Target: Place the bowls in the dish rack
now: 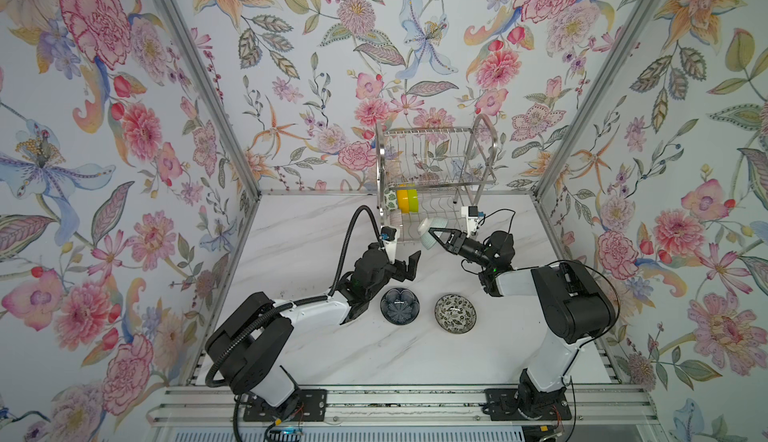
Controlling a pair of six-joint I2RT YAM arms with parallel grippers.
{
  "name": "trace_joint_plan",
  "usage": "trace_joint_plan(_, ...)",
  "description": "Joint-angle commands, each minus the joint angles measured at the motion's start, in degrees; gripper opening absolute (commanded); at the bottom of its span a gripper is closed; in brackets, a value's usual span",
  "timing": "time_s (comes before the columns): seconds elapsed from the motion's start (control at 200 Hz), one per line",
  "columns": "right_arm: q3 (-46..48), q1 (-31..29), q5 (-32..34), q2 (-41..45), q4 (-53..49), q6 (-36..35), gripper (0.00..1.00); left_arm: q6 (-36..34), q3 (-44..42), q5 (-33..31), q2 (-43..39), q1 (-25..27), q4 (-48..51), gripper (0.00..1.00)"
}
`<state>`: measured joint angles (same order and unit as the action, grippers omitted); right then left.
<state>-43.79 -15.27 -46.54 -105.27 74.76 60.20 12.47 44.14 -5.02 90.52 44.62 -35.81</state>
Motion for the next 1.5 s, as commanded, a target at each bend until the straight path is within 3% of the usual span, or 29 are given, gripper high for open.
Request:
trace_joint_plan(0.0, -4.1, 0.3, -0.6, -1.7, 8.0, 2.0, 0.00, -6.4, 1.5, -5.0, 1.0, -0.3, 3.4, 0.99)
trace_joint_plan(0.375, -11.2, 0.3, -0.7, -8.5, 8.6, 4.4, 0.00, -23.4, 0.4, -18.6, 3.3, 2.9, -1.2, 0.99)
trace_joint_plan(0.606, -15.2, 0.5, -2.0, -12.7, 8.0, 5.2, 0.00, -30.2, -1.1, -20.1, 5.2, 3.5, -5.9, 0.99)
trace_joint_plan(0.826, -18.1, 0.5, -3.6, -15.9, 7.0, 5.5, 0.00, -31.0, -2.1, -18.8, 6.0, 3.2, -7.5, 0.99)
trace_joint_plan(1.086, -19.9, 0.5, -4.8, -18.8, 5.9, 5.5, 0.00, -25.2, -2.4, -16.9, 5.7, 0.7, -4.6, 0.99)
trace_joint_plan(1.496, -23.1, -0.4, -6.1, -23.2, 7.2, 8.0, 0.00, -23.0, -3.5, -15.0, 4.8, 0.3, -5.2, 0.99)
